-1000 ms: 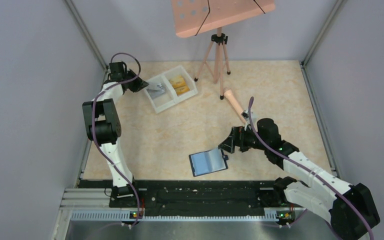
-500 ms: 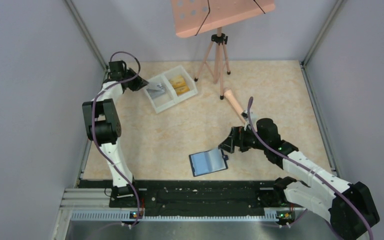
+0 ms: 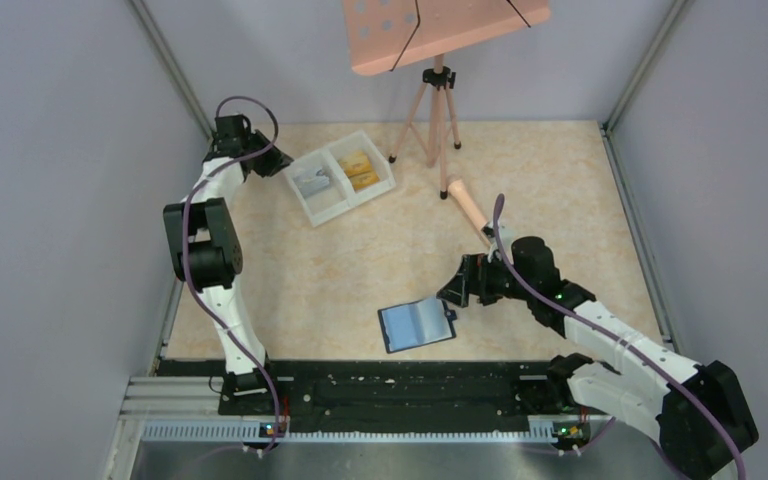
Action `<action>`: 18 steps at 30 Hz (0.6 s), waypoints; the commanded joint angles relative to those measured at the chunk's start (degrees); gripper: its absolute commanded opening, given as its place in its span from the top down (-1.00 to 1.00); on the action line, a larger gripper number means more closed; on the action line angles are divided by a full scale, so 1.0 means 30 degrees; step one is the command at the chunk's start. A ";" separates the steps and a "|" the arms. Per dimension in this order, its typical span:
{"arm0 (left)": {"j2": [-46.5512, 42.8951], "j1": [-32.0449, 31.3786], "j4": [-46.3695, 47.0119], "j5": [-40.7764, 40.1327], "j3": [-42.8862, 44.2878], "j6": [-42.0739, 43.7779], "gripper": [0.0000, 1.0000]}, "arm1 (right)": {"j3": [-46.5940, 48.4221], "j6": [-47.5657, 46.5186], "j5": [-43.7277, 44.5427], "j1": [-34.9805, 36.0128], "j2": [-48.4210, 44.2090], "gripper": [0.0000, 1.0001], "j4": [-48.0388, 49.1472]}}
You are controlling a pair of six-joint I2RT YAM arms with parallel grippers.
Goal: Take the credit cards out of the card holder
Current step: Place the credit card in the storage box.
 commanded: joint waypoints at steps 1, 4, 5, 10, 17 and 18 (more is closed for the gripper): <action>-0.0592 -0.0129 -0.0253 -0.0279 0.0741 0.0415 0.55 | 0.0624 -0.0172 -0.0202 -0.0148 -0.0149 -0.98 0.0331; -0.1115 -0.0836 -0.0627 -0.0698 0.0477 0.1013 0.57 | 0.0497 0.0005 -0.0217 -0.0149 -0.0281 -0.97 0.0476; -0.1341 -0.1080 -0.0653 -0.0901 0.0298 0.1178 0.59 | 0.0489 0.0075 -0.0245 -0.0137 -0.0307 -0.97 0.0523; -0.2065 -0.2457 -0.0639 -0.1858 -0.0878 0.2119 0.69 | 0.0388 0.0358 -0.0408 -0.0163 -0.0585 -0.98 0.0556; -0.1741 -0.3826 -0.0684 -0.3060 -0.1796 0.2677 1.00 | 0.0449 0.0444 -0.0485 -0.0142 -0.1099 -0.98 0.0353; -0.1639 -0.3812 -0.0576 -0.3163 -0.1945 0.2657 1.00 | 0.0458 0.0419 -0.0436 -0.0158 -0.1164 -0.97 0.0291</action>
